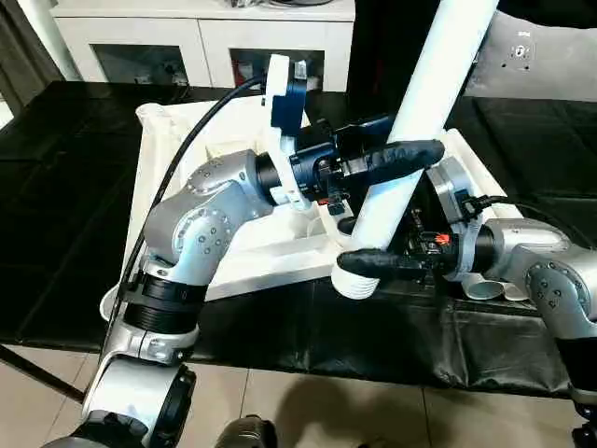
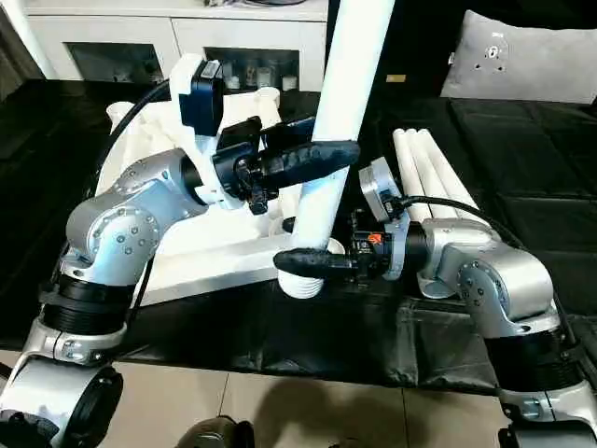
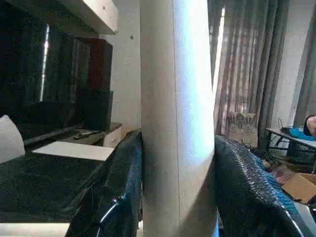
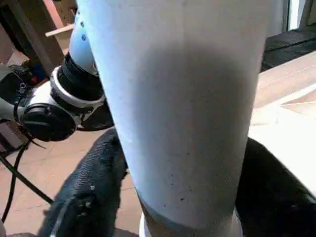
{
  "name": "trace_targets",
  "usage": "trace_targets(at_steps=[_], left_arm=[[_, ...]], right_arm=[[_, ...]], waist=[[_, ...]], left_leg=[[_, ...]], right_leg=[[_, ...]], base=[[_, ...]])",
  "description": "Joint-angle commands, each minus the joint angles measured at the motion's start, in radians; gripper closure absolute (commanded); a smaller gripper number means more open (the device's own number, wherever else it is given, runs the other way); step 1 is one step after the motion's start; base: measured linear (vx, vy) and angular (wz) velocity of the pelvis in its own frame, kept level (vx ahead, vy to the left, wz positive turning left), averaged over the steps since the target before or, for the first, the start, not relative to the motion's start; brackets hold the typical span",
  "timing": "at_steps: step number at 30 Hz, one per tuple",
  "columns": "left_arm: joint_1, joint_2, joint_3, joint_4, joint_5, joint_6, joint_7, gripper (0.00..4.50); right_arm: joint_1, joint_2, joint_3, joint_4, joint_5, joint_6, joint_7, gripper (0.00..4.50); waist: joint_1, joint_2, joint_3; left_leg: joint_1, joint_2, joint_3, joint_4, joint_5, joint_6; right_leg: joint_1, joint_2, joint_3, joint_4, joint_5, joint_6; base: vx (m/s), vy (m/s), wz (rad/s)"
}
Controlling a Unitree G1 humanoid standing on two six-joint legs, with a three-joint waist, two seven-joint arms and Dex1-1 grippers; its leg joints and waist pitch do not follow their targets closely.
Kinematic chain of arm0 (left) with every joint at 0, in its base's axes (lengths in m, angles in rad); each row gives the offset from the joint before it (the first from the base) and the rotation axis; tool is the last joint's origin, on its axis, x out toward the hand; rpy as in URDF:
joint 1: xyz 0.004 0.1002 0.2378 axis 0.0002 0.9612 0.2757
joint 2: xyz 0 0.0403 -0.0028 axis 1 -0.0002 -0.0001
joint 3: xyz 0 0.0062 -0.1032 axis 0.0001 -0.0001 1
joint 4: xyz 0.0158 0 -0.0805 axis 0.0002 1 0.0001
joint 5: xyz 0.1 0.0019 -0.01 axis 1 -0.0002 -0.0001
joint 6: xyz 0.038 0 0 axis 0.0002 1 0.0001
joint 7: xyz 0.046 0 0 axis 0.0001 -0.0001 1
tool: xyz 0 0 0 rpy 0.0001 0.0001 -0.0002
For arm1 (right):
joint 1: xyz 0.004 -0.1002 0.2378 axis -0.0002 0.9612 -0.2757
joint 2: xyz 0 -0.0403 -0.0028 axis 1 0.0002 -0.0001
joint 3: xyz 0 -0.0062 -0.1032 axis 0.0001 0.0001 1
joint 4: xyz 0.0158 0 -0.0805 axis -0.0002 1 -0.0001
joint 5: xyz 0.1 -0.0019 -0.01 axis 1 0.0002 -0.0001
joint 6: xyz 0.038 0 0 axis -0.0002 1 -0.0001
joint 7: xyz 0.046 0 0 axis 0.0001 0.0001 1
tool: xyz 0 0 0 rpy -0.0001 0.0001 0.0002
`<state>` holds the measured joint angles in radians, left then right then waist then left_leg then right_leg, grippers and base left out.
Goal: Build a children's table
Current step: Pick table leg
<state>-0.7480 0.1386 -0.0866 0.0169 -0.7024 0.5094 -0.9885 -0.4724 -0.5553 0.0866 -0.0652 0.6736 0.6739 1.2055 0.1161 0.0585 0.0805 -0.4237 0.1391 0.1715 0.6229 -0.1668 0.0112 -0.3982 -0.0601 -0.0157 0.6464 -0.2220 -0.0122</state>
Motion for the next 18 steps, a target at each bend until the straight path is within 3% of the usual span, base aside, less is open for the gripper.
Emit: trace_targets(at_steps=[1,2,10,18], left_arm=[[0.009,0.001,-0.005,-0.025,0.006,-0.002,0.003,2.71],[0.011,0.000,-0.005,-0.026,0.007,-0.003,0.005,2.71],[0.014,-0.008,-0.005,-0.026,0.012,-0.008,0.016,2.71],[0.018,-0.020,0.004,-0.026,0.014,-0.017,0.038,2.71]], right_arm=[[-0.009,0.001,-0.013,-0.010,0.010,-0.008,0.008,1.86],[-0.009,0.003,-0.015,-0.010,0.011,-0.008,0.008,2.07],[-0.012,0.013,-0.019,-0.007,0.013,-0.011,-0.001,2.45],[-0.012,0.017,-0.022,-0.005,0.016,-0.008,-0.003,2.55]], waist=[[0.004,-0.027,-0.078],[0.003,-0.028,-0.078],[0.003,-0.027,-0.078],[0.004,-0.027,-0.078]], left_leg=[[0.033,0.080,-0.031,-0.065,-0.114,0.073],[0.033,0.079,-0.030,-0.065,-0.114,0.075],[0.034,0.080,-0.031,-0.065,-0.121,0.073],[0.033,0.080,-0.031,-0.065,-0.121,0.072]], right_leg=[[0.043,-0.088,0.031,-0.080,-0.109,-0.239],[0.043,-0.089,0.031,-0.080,-0.106,-0.239],[0.043,-0.089,0.031,-0.081,-0.117,-0.239],[0.043,-0.088,0.031,-0.081,-0.117,-0.236]], base=[[0.000,0.000,0.00],[0.000,0.000,0.00],[0.000,0.000,0.00],[0.000,0.000,0.00]])
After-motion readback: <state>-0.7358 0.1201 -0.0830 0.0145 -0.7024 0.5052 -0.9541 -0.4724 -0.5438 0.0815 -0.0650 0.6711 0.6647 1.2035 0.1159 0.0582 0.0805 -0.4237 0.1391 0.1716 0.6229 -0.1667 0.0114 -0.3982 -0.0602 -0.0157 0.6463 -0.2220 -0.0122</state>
